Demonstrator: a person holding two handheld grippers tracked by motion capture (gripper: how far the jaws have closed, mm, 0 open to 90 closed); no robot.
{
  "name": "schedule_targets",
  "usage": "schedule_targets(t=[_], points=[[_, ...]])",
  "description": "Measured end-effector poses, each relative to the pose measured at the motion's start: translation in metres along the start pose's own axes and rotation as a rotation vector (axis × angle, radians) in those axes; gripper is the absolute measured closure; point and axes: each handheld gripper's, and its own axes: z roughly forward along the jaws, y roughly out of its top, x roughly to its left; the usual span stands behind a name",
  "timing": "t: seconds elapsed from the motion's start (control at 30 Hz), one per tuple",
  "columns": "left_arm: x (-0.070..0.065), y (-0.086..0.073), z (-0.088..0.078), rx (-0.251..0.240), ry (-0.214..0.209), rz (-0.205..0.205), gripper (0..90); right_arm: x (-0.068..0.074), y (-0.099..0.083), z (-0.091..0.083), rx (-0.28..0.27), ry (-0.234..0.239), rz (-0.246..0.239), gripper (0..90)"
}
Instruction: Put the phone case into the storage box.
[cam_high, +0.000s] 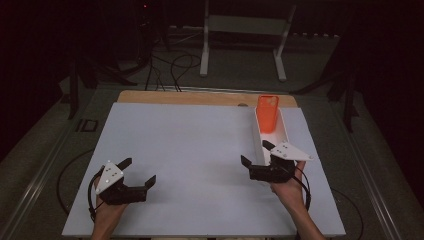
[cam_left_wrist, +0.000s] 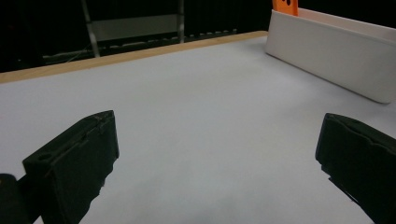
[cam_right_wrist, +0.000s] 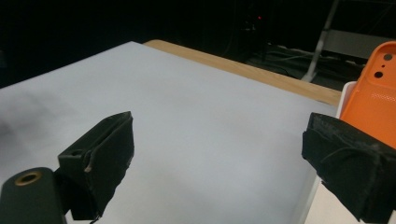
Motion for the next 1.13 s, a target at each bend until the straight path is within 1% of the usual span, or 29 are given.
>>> schedule_targets(t=[0.03,0.1,0.17,0.3,0.53,0.6,0.7,0.83,0.87,1.0,1.13], points=[[0.000,0.000,0.000,-0.001,0.000,0.000,0.2,0.001,-0.003,-0.002,-0.005,0.007,0.007,9.1],[0.001,0.000,-0.001,-0.002,-0.002,0.004,0.2,0.002,-0.009,-0.006,-0.019,0.013,0.007,9.1],[0.001,0.000,-0.001,-0.001,-0.003,0.010,0.2,0.003,-0.016,-0.010,-0.033,0.009,-0.003,9.1],[0.001,-0.001,-0.001,-0.003,0.000,0.020,0.2,0.003,-0.029,-0.016,-0.055,0.022,0.004,9.1],[0.002,-0.002,-0.002,-0.009,-0.003,0.025,0.2,0.005,-0.049,-0.023,-0.081,0.023,-0.014,9.1],[0.002,-0.002,-0.001,-0.009,-0.002,0.026,0.2,0.005,-0.052,-0.024,-0.086,0.024,-0.014,9.1],[0.002,-0.003,-0.002,-0.003,-0.003,0.031,0.2,0.006,-0.057,-0.029,-0.105,0.035,0.000,9.1],[0.000,-0.004,0.000,0.006,-0.006,0.041,0.2,0.007,-0.062,-0.031,-0.113,0.036,-0.006,9.1],[0.000,-0.004,0.001,0.012,-0.004,0.045,0.2,0.007,-0.063,-0.031,-0.113,0.037,0.001,9.1],[0.000,-0.005,0.002,0.019,-0.002,0.044,0.2,0.006,-0.066,-0.031,-0.108,0.039,0.004,9.1],[0.000,-0.006,0.003,0.021,-0.001,0.043,0.2,0.005,-0.067,-0.032,-0.116,0.035,0.010,9.1]])
